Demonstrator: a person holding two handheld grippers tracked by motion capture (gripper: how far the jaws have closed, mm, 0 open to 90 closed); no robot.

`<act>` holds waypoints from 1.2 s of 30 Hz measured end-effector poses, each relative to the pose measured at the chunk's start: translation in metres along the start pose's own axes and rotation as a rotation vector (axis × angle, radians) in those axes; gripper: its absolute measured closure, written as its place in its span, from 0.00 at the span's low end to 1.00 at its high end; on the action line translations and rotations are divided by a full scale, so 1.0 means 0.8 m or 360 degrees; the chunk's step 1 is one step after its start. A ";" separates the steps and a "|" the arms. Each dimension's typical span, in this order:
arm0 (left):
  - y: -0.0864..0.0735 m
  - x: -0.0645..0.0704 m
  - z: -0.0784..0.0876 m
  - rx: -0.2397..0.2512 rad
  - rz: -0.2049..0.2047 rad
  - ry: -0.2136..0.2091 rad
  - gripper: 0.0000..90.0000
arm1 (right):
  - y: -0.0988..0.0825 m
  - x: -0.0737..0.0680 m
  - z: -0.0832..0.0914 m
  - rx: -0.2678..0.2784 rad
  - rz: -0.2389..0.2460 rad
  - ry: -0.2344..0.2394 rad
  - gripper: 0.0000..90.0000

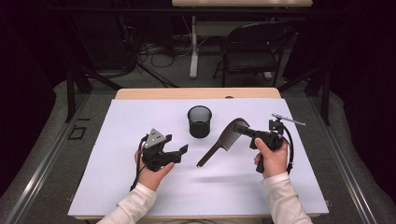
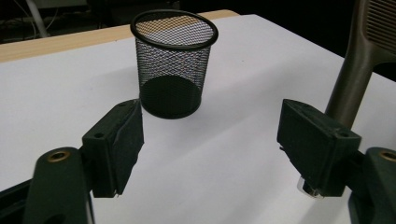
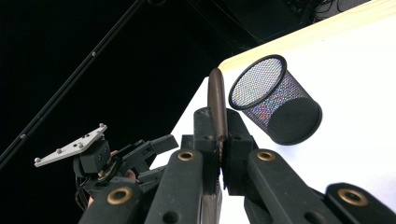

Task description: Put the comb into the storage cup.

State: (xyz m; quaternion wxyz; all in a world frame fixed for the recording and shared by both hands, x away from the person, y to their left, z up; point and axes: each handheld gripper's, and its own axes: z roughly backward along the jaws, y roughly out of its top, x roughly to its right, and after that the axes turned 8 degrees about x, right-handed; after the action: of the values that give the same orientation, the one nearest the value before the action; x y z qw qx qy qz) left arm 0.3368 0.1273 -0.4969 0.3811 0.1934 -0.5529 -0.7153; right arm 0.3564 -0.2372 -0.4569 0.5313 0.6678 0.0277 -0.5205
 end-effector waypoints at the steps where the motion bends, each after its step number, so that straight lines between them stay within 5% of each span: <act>1: 0.000 -0.001 0.000 0.0001 0.0005 0.0009 0.25 | 0.000 0.000 -0.001 0.0019 -0.0004 0.0006 0.97; 11: 0.002 -0.010 0.003 0.0015 0.0059 0.0040 0.18 | 0.001 0.001 0.002 0.0040 -0.0007 0.0016 0.97; 19: 0.004 -0.016 0.008 0.0010 0.0039 0.0035 0.18 | 0.003 0.003 0.006 0.0040 -0.0002 0.0018 0.97; 36: 0.006 -0.027 0.013 0.0003 0.0048 0.0069 0.17 | 0.006 0.001 0.014 0.0180 0.0052 0.0021 0.97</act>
State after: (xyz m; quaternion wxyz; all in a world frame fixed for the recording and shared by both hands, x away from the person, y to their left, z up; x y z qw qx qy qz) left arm 0.3445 0.1496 -0.4926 0.4035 0.2010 -0.5481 -0.7045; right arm 0.3524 -0.2481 -0.4529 0.5010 0.7006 -0.0092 -0.5080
